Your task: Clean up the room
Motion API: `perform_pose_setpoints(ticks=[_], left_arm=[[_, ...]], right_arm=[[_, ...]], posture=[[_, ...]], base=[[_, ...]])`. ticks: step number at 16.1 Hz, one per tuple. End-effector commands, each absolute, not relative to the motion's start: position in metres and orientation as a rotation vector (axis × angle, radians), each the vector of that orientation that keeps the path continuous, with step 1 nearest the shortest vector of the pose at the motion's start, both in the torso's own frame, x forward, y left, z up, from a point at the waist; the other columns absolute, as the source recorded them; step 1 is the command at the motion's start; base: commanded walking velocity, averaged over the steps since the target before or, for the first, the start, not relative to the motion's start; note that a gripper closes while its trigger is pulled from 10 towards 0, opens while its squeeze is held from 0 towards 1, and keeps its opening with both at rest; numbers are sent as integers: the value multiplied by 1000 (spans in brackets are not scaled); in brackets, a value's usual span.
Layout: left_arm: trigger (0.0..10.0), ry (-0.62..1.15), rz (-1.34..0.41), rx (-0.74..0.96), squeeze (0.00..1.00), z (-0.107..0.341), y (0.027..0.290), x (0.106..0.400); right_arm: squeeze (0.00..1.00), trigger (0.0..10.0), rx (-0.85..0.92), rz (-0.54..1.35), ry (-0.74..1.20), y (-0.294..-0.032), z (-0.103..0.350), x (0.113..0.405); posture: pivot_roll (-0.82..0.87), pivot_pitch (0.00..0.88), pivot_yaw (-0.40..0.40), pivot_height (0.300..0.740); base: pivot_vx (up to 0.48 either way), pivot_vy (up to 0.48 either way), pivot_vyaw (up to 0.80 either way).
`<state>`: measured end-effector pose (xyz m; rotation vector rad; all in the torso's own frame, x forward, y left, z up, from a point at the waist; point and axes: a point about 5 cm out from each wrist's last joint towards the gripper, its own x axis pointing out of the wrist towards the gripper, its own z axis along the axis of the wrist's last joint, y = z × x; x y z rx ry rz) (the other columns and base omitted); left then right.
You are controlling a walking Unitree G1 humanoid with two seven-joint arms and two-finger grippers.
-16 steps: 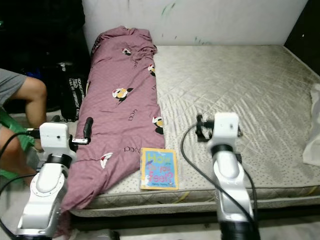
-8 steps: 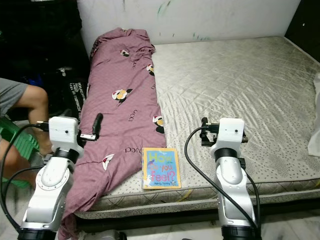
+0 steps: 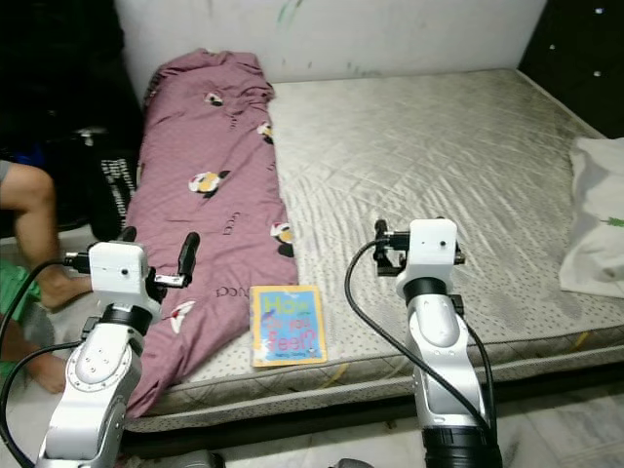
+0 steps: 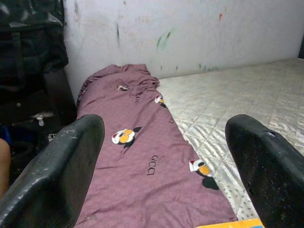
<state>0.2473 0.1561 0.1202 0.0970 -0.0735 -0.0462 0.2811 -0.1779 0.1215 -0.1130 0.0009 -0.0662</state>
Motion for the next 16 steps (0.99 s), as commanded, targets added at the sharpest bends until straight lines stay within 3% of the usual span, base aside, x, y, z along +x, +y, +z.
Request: perform_pose_setpoints(ticks=[1,14,16], left_arm=[[10000,-67,-37,113,0,121,158,246],[10000,-57,-26,104,0,121,156,246],[10000,-57,-25,103,0,121,155,246]], right_arm=[[0,10000,-116,-57,-1,-177,122,281],[0,10000,-150,-31,3,-178,123,284],[0,10000,-149,-26,0,-177,124,284]], posture=[[22,52,-3,740],[19,59,-21,740],[18,52,-24,740]], base=[[0,-300,0],[0,-301,0],[0,-302,525]])
